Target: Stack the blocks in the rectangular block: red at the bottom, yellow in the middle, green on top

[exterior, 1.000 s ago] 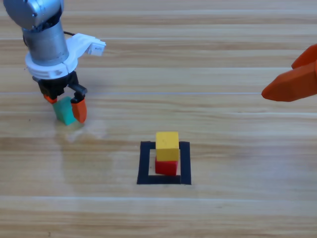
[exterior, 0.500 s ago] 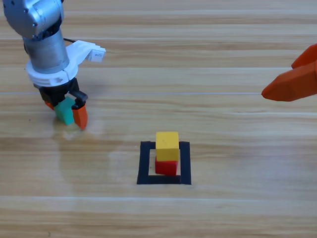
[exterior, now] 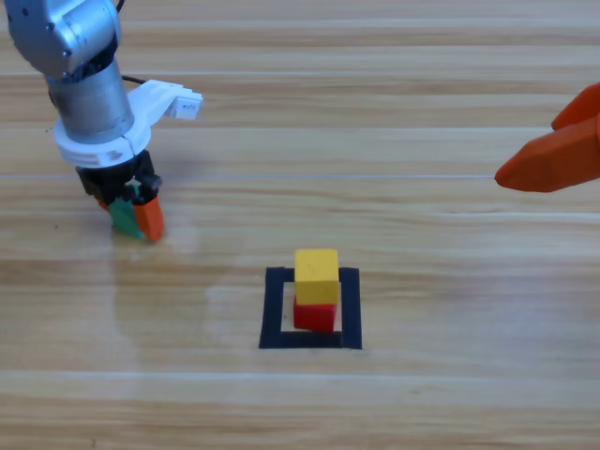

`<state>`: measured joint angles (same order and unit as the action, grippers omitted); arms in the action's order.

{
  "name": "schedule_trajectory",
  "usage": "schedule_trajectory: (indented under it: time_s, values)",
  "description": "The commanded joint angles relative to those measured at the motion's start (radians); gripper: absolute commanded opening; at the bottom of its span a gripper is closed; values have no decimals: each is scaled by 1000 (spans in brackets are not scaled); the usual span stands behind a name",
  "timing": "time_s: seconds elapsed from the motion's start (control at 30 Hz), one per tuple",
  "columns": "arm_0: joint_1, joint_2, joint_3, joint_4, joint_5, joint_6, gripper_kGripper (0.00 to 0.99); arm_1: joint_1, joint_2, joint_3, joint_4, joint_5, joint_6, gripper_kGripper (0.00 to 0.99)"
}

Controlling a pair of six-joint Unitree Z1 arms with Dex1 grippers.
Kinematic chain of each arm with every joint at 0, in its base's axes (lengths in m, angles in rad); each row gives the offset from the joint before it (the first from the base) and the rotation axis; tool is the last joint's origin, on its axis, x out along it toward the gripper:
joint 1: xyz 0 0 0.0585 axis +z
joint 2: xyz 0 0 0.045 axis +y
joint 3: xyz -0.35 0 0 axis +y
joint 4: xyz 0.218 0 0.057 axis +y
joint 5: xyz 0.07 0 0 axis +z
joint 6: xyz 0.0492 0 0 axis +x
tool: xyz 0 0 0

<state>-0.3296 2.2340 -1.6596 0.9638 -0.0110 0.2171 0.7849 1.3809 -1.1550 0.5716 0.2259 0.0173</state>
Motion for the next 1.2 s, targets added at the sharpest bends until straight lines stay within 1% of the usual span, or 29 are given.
schedule_trajectory:
  time_s: [0.03,0.07,0.17,0.2,0.3,0.37,0.43,0.47,0.5,0.6,0.63,0.73,0.87,1.0,1.2]
  values:
    - [23,-10,24,-13,-9,2,543,-27,18,25,-10,18,-3,983]
    - [24,-16,24,-13,-9,2,497,-27,18,25,-10,18,-3,983]
    - [24,-39,24,-14,-9,-7,153,-27,18,25,-10,18,-3,983]
    - [24,-50,26,-14,-7,-19,129,-27,18,25,-10,18,-3,983]
    - [20,-86,23,-11,13,-87,126,-27,20,25,-10,18,-3,983]
    - [9,-126,24,-5,13,-142,114,-27,20,26,-10,18,-3,983]
    - [-20,-177,3,26,22,-236,63,-27,18,26,-10,18,-3,983]
    - [-31,-195,-23,58,20,-279,58,-27,18,28,-10,18,-3,983]
    - [-48,-205,-69,110,22,-335,31,-27,18,28,-10,18,-3,983]
    - [-117,-205,-233,274,23,-492,2,-27,18,28,-10,18,-3,983]
    - [-149,-200,-298,329,23,-555,0,-27,20,28,-10,18,-3,983]
    - [-235,-171,-427,440,23,-702,0,-27,20,28,-10,18,-3,983]
    - [-342,-146,-437,449,13,-845,0,-27,20,29,-10,18,-3,983]
    - [-422,-80,-431,451,6,-941,0,-27,21,29,-10,18,-3,983]
    - [-468,-19,-439,451,8,-983,0,-27,21,29,-10,18,-3,983]
